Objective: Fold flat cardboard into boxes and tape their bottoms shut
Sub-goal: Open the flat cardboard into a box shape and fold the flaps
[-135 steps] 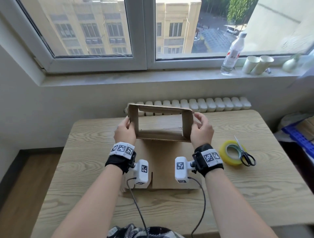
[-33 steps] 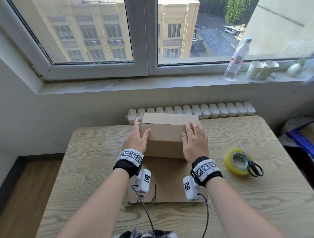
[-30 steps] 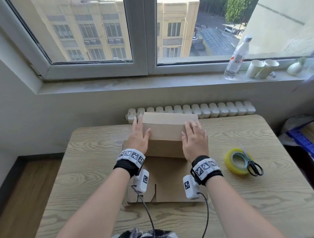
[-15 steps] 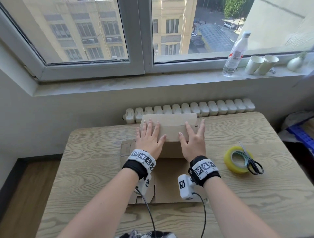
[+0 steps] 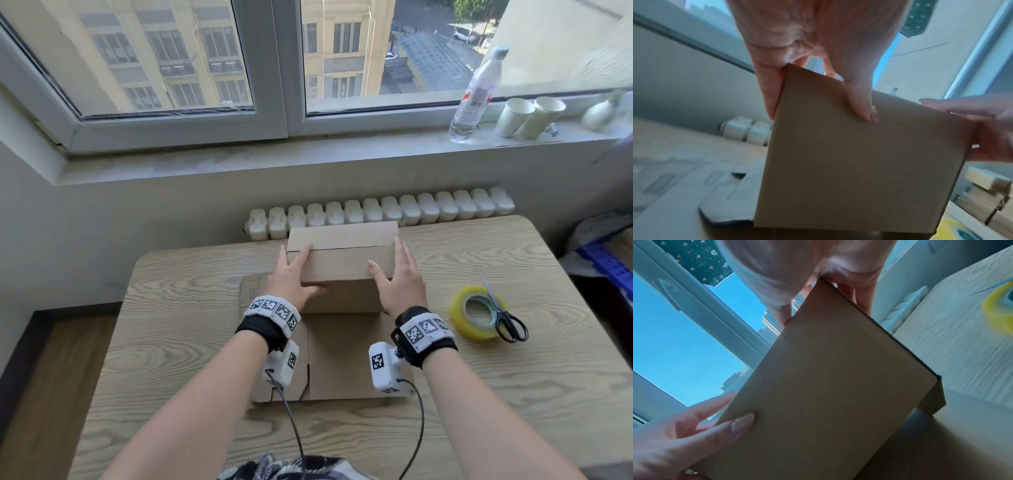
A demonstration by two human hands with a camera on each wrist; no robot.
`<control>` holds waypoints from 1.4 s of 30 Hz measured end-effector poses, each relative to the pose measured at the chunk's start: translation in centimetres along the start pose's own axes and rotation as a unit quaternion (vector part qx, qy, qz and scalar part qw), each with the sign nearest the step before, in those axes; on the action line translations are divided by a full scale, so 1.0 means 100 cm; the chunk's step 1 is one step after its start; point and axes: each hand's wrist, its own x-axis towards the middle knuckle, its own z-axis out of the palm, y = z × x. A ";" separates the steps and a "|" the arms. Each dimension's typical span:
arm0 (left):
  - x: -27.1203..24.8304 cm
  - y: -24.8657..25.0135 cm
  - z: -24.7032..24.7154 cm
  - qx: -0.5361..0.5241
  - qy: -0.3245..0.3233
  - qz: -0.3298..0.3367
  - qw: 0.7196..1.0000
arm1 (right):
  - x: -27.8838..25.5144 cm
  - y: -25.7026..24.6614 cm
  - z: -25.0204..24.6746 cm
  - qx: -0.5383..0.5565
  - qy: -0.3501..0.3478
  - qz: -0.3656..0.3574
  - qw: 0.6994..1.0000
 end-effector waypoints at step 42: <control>-0.040 -0.003 0.024 0.198 0.039 0.046 0.978 | -0.067 0.006 0.042 -0.074 -0.075 -0.010 0.994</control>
